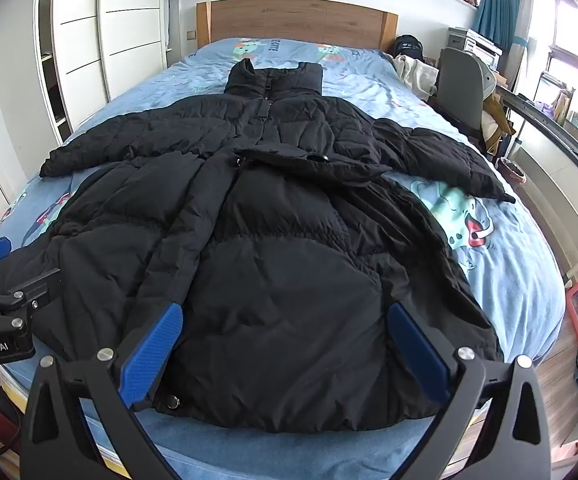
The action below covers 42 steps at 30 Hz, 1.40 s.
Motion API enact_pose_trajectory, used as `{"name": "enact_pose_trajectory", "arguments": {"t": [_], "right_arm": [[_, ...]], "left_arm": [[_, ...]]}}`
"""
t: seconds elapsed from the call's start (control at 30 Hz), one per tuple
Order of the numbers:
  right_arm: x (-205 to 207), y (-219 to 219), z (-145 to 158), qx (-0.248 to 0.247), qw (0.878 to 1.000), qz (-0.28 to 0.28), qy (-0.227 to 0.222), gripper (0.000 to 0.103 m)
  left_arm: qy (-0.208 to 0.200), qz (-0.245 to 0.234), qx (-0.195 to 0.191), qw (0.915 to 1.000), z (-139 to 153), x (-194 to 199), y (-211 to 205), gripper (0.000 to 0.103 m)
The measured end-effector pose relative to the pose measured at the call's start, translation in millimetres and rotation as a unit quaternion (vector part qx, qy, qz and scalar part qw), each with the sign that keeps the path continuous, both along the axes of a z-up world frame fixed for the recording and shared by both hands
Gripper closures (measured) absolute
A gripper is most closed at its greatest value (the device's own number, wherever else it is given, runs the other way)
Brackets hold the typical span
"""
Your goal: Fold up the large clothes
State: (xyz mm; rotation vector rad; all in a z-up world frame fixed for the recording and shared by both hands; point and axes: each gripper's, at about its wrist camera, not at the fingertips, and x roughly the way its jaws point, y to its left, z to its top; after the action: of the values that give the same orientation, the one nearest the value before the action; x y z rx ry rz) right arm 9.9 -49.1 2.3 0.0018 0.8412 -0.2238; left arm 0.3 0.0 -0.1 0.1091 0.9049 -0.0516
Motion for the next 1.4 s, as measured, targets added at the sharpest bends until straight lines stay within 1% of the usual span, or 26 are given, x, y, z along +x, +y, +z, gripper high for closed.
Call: {"name": "enact_pose_trajectory", "arguments": {"t": [0.27,0.3,0.4,0.93,0.97,1.4], "right_arm": [[0.3,-0.8,-1.1,-0.001,1.0,0.0,0.001,0.0],[0.1,-1.0,-1.2,-0.001,1.0,0.0,0.0,0.0],[-0.4,-0.2,-4.2,-0.001,1.0,-0.001,-0.001,0.0],[-1.4,-3.5,-1.2,-0.002,1.0,-0.004,0.001,0.0],[-1.3,-3.0,-1.4,-0.002,1.0,-0.004,0.002,0.0],[-1.1,-3.0,-2.0,-0.002,1.0,-0.005,0.002,0.0]], "left_arm": [[-0.001,0.002,0.002,1.0,-1.0,2.1,-5.5,0.0],[-0.001,0.001,-0.006,1.0,-1.0,-3.1,1.9,0.0],[0.0,0.001,-0.006,1.0,-2.1,-3.9,2.2,0.0],[0.002,0.0,-0.006,1.0,-9.5,-0.1,3.9,0.0],[0.002,0.001,-0.004,1.0,-3.4,-0.9,-0.5,0.0],[0.002,0.0,-0.003,1.0,-3.2,-0.9,-1.3,0.0]]}}
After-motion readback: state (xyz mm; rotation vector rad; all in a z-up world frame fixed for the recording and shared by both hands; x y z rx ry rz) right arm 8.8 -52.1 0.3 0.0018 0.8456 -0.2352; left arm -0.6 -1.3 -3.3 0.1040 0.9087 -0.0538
